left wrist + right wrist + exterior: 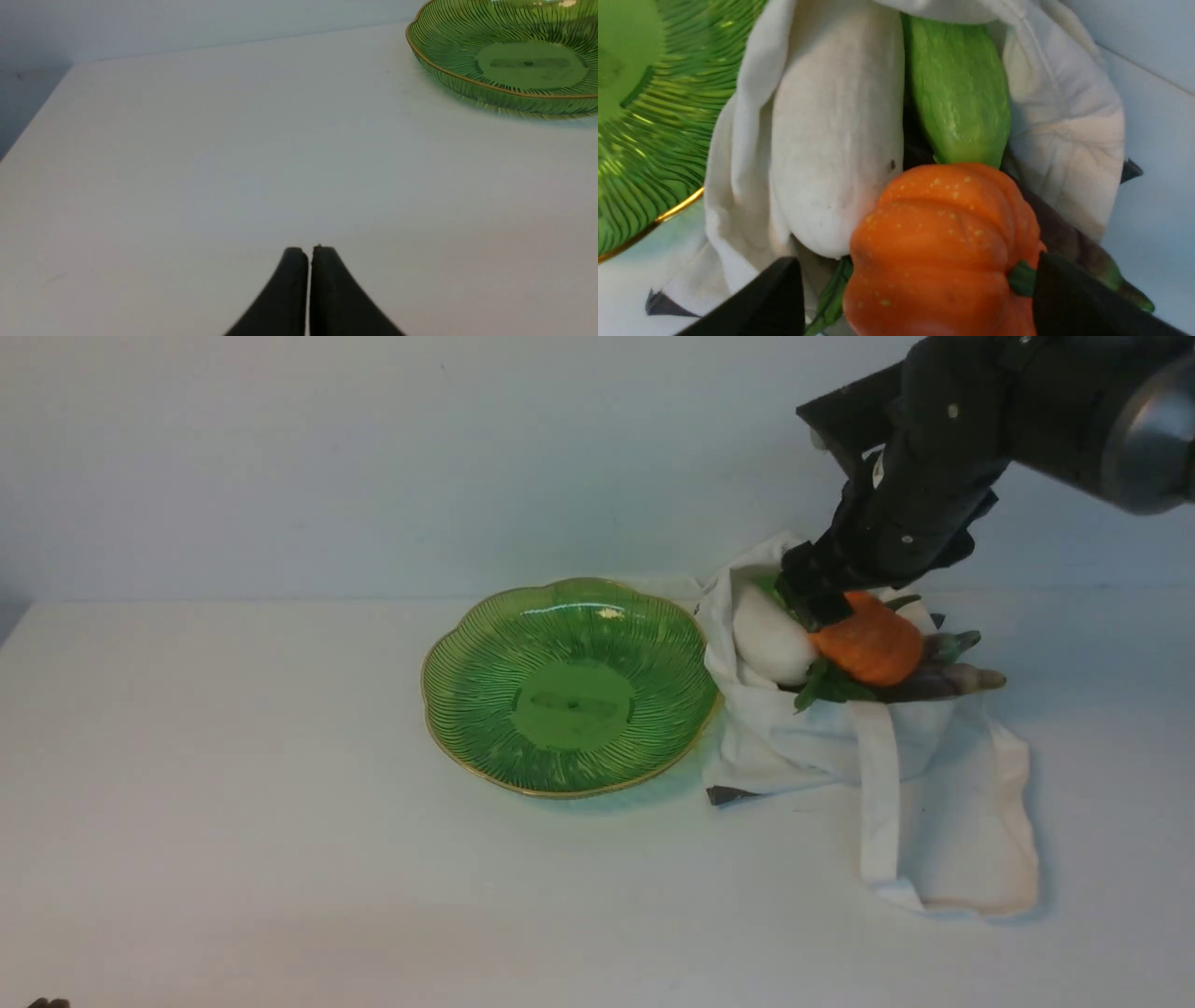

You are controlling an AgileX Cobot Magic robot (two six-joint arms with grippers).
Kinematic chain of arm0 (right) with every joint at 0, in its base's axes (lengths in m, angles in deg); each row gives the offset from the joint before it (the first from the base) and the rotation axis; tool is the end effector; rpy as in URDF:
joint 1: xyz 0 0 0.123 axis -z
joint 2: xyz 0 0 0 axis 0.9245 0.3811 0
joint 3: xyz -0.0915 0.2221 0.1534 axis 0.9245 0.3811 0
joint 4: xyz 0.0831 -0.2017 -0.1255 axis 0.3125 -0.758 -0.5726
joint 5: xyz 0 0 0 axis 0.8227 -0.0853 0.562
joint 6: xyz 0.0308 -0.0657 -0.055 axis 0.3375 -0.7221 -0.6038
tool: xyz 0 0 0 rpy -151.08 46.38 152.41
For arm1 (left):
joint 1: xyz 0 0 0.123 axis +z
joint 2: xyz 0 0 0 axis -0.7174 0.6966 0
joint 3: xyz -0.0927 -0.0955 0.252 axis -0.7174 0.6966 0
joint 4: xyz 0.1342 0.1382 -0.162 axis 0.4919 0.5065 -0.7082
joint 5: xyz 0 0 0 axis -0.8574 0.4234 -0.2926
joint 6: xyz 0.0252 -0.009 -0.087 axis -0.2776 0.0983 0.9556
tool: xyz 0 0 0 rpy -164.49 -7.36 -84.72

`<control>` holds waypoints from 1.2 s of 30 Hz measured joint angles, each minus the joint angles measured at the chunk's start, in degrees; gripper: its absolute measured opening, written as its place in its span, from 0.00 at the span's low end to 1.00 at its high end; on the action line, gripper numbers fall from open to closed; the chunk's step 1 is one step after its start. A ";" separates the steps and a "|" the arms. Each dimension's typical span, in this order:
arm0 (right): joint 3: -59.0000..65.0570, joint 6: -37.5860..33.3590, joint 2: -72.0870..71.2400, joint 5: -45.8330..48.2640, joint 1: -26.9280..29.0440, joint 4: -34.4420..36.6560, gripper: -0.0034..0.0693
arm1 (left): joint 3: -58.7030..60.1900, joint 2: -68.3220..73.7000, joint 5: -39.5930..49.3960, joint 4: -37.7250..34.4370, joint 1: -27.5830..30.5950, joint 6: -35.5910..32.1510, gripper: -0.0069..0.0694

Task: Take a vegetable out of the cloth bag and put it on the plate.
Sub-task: Use the right arm to grab a pumpkin from the bag, then use the right arm to put the pumpkin into the empty plate on the left

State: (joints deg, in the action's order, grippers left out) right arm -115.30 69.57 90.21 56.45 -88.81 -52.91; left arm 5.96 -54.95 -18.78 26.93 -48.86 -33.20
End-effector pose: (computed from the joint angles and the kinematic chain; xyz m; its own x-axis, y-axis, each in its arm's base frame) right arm 0.4124 0.1460 0.2573 -0.8405 -0.4175 -0.3453 -0.3836 0.9087 -0.1650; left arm 0.0527 -0.0013 0.1704 -0.2981 0.0718 -0.9518 0.0546 0.9968 0.0581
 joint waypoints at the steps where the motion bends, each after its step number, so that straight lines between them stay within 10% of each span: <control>1: 0.00 0.00 0.85 -0.34 0.00 -0.14 0.89 | 0.00 0.00 0.00 0.00 0.00 0.00 0.08; 13: -0.27 0.00 3.88 -2.54 -0.09 -5.45 0.68 | 0.00 0.00 0.00 0.00 0.00 0.00 0.08; 24: -0.21 0.32 -4.21 -1.71 -0.14 -5.40 0.68 | 0.00 0.00 0.00 0.00 0.00 0.00 0.08; 36: -0.21 -9.38 -0.24 -22.30 -5.31 25.84 0.68 | 0.00 0.00 0.00 0.00 0.00 0.00 0.08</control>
State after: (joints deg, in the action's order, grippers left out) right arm -115.51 60.19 89.98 34.15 -94.13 -27.07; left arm 5.96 -54.95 -18.78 26.93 -48.86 -33.20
